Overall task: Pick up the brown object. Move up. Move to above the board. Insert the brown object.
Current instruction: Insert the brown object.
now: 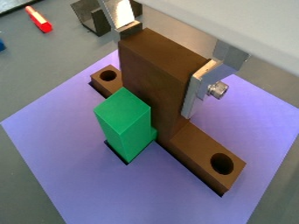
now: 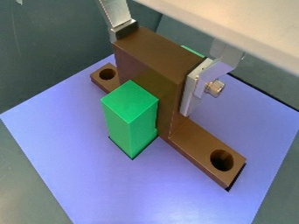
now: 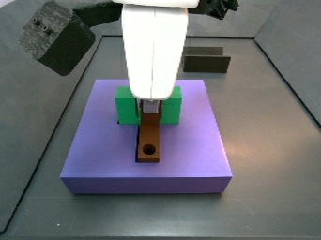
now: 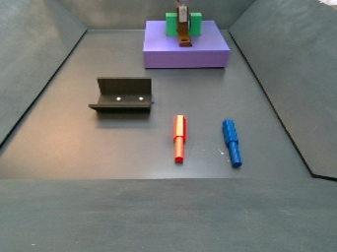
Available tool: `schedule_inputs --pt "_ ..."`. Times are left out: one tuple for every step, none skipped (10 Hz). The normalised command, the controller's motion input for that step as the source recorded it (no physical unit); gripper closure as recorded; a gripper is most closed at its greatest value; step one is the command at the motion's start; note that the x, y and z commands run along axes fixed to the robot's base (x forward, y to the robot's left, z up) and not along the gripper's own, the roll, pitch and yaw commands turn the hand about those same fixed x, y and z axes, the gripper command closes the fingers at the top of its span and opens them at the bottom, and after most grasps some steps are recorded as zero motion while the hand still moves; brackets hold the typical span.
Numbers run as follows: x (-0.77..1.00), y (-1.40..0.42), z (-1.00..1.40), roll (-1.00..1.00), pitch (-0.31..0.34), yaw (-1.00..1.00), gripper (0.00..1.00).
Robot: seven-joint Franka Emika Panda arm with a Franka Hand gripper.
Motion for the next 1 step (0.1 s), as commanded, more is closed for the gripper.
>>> schedule_inputs --pt "0.0 0.0 0.0 0.0 0.0 0.0 1.0"
